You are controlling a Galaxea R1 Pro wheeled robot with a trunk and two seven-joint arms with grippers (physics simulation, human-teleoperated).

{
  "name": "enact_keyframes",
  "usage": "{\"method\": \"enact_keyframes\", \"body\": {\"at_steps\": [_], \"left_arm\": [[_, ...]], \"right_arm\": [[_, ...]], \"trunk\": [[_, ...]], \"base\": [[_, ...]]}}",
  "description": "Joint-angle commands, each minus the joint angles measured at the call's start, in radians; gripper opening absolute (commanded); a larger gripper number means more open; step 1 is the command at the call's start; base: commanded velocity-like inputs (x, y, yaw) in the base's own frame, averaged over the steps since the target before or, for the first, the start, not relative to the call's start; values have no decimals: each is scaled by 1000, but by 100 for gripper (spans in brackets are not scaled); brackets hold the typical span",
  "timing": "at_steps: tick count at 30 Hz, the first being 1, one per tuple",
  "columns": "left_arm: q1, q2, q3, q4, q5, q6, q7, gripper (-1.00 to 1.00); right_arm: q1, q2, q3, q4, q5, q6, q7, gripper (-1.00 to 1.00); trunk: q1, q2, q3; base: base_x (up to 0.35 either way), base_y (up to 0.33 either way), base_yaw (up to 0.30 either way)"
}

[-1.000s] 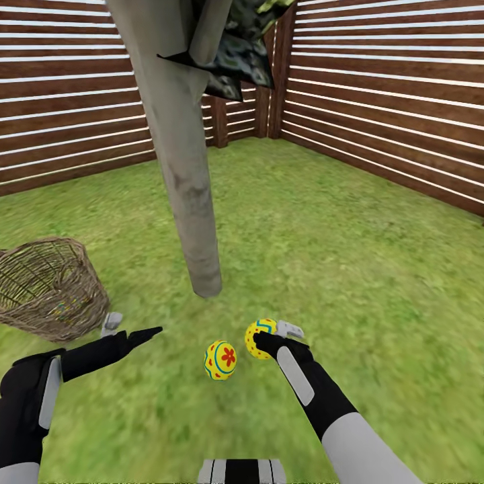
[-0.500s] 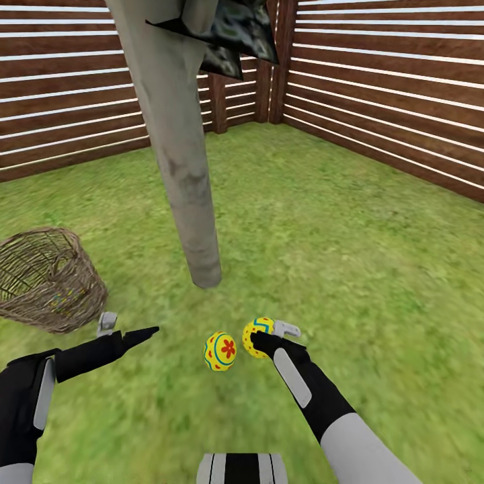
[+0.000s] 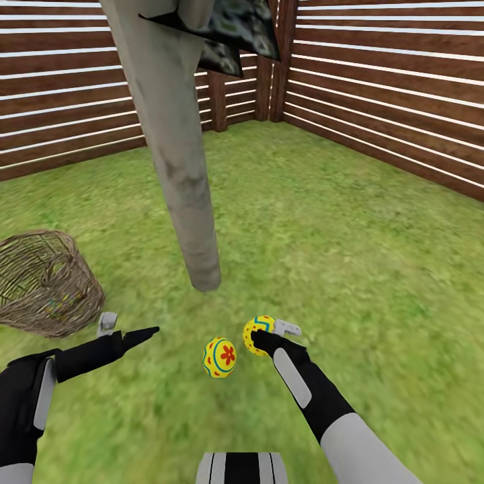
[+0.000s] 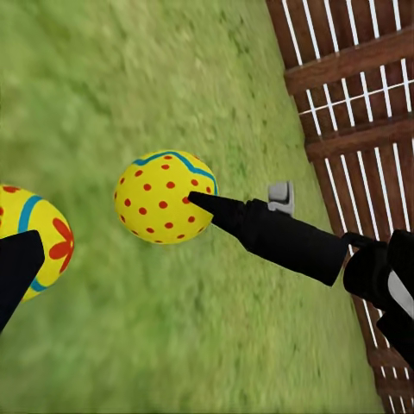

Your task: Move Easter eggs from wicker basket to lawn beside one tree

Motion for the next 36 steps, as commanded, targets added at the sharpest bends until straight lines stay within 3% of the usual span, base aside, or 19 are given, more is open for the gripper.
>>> {"method": "enact_keyframes", "body": {"at_steps": [1,4,31,36], "left_arm": [[0,0,0,0,3,10,-1,100],[-1,0,1,-1,3,10,-1,100],[0,-1,0,-1,4,10,-1,100],[0,-1,0,-1,4,10,-1,100]], "right_arm": [[-1,0,2,-1,-8,2,-9,-100],[-1,0,1,-1,-8,2,-9,-100],[-1,1,-1,7,-8,1,-9,-100],[0,1,-1,8,-8,1,-9,-100]], "trunk": [[0,0,-1],[0,0,-1],[11,-6,-97],[11,-6,-97]], "base": [[14,0,0],[4,0,0],[0,0,0],[0,0,0]]}}
